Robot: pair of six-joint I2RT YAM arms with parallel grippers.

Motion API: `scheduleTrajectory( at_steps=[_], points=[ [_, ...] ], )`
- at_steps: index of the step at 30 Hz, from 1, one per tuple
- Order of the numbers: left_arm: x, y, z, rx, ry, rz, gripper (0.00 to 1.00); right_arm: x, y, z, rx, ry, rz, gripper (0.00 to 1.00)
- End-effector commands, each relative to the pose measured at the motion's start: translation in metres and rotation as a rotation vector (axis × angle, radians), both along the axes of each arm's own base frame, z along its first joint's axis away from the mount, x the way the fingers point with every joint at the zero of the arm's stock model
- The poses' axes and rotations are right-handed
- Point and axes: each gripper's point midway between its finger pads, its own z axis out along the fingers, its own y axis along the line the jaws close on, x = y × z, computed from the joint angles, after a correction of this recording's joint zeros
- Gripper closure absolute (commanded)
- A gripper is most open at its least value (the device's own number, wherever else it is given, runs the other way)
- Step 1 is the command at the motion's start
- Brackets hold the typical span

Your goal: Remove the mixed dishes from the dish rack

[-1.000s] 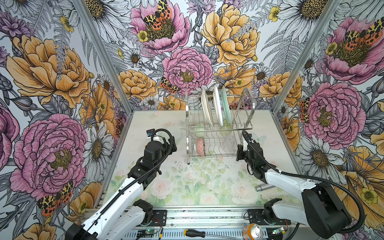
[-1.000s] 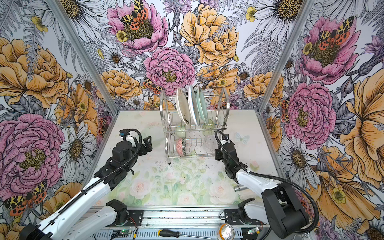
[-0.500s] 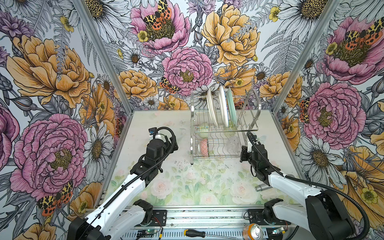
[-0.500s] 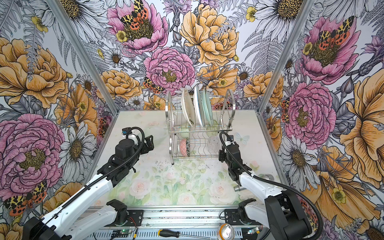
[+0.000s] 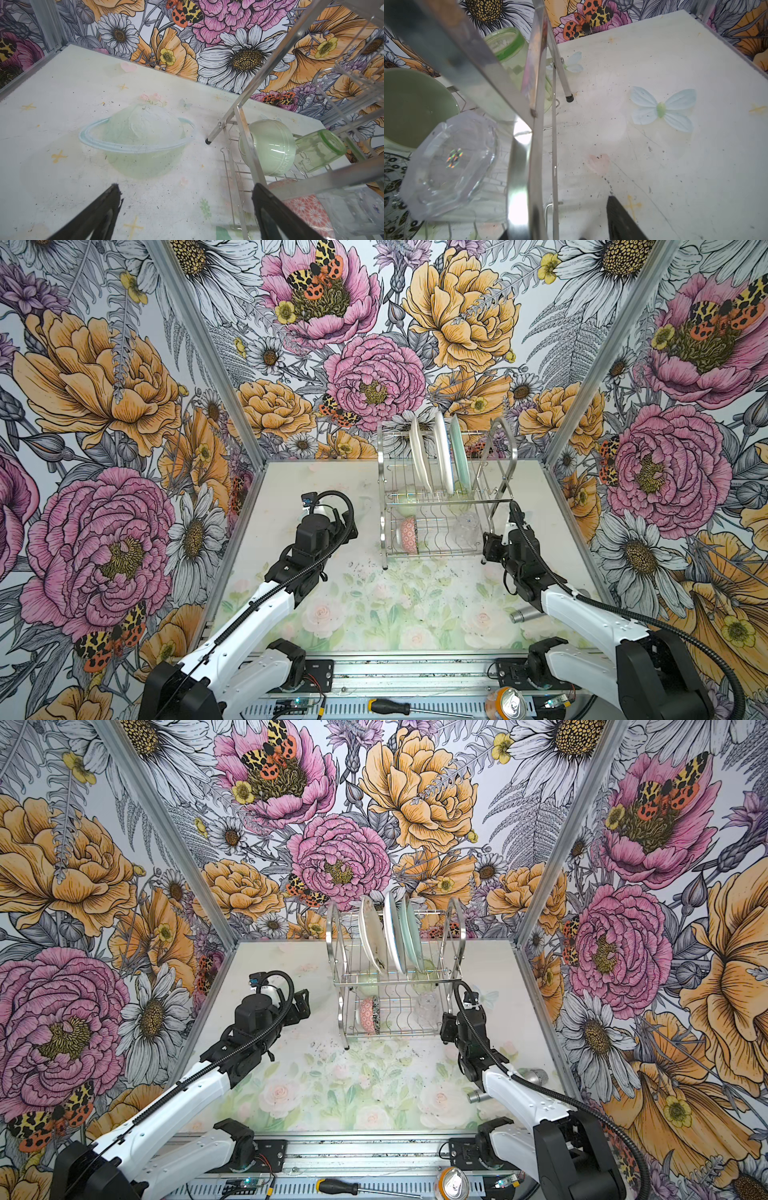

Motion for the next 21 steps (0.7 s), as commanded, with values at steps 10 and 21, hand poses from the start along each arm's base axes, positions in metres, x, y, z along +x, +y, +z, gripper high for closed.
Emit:
scheduleTrajectory(
  at_steps=[10, 21],
  points=[
    [0.007, 0.001, -0.011, 0.007, -0.017, -0.019, 0.01, -0.022, 0.036, 0.031, 0.089, -0.083, 0.216, 0.41],
    [0.011, -0.003, -0.024, -0.016, 0.009, -0.027, 0.01, -0.042, 0.116, 0.057, 0.148, -0.116, 0.546, 0.41]
  ],
)
